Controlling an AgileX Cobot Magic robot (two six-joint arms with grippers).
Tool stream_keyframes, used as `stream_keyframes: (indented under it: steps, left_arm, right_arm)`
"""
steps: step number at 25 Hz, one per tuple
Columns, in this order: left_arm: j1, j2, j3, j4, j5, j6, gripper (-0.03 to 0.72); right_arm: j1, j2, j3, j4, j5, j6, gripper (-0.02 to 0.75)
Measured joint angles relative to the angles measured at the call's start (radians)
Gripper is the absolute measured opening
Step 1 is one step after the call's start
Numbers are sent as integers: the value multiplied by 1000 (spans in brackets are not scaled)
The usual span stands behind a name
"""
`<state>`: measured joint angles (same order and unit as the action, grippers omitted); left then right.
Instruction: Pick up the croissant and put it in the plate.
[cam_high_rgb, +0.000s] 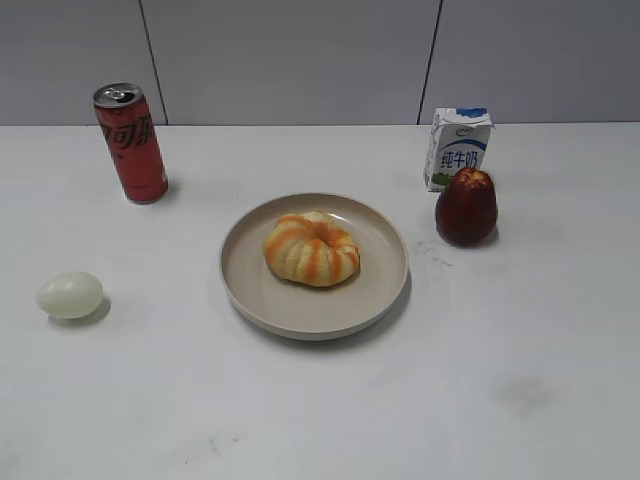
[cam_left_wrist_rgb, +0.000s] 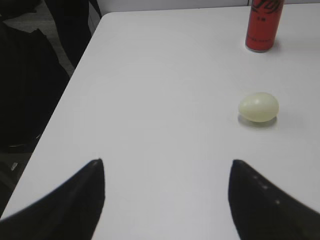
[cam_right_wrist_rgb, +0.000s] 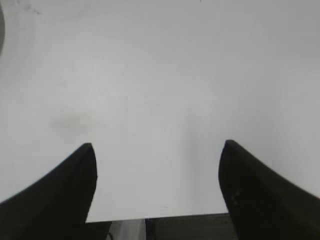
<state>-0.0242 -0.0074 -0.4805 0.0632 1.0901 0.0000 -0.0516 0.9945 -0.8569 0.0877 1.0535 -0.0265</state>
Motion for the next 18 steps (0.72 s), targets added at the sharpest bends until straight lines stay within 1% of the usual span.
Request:
stream_keyframes:
  steps: [4,7,12,18]
  left_arm:
    - [0,0,0,0,0,0,586]
    - [0,0,0,0,0,0,586]
    - [0,0,0,0,0,0,586]
    - [0,0,0,0,1,0,586]
  right_arm:
    - [0,-189,175,0,-57,-1,570]
    - [0,-315,254,0,-69,-1,570]
    - [0,-506,322,0,-64,-14,563]
    - [0,-684,355,-1,-29,-29,529]
